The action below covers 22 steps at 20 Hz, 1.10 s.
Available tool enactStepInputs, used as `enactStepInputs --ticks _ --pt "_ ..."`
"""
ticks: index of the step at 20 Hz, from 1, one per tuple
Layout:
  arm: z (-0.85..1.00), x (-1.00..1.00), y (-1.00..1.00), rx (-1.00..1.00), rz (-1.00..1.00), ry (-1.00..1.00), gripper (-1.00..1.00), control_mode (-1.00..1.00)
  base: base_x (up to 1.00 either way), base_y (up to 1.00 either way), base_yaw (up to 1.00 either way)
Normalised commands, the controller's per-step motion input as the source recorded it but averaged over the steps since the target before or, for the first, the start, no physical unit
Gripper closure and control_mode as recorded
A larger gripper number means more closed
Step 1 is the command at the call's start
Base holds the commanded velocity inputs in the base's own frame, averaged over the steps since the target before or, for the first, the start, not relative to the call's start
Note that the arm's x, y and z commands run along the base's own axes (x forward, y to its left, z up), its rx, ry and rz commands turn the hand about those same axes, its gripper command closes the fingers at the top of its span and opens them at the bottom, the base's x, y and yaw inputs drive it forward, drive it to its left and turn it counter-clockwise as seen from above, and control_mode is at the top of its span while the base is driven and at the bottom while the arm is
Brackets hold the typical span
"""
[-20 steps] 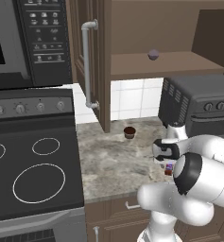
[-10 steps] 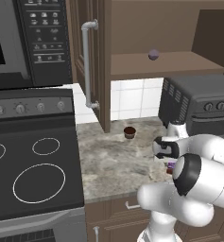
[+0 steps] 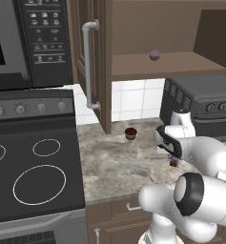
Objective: Pick the bar and honey bottle from the counter and place them in the cabinets closest to them.
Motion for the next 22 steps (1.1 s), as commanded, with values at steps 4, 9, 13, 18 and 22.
enactStepInputs --ticks 4,9,13,18,22 --pt "0.7 -0.1 0.0 0.0 -0.02 0.0 1.0 -1.0 0.0 0.0 0.0" --pt "0.57 -0.22 0.0 0.0 0.0 -0.1 1.0 -1.0 0.0 0.0 0.0" --pt "0.51 -0.24 0.03 0.0 0.0 -0.12 1.0 -1.0 0.0 0.0 0.0" --pt "0.47 -0.22 0.15 0.0 0.01 -0.11 1.0 -1.0 0.0 0.0 0.0" --pt "0.56 -0.06 0.28 0.0 0.01 -0.09 1.0 -1.0 0.0 0.0 0.0"
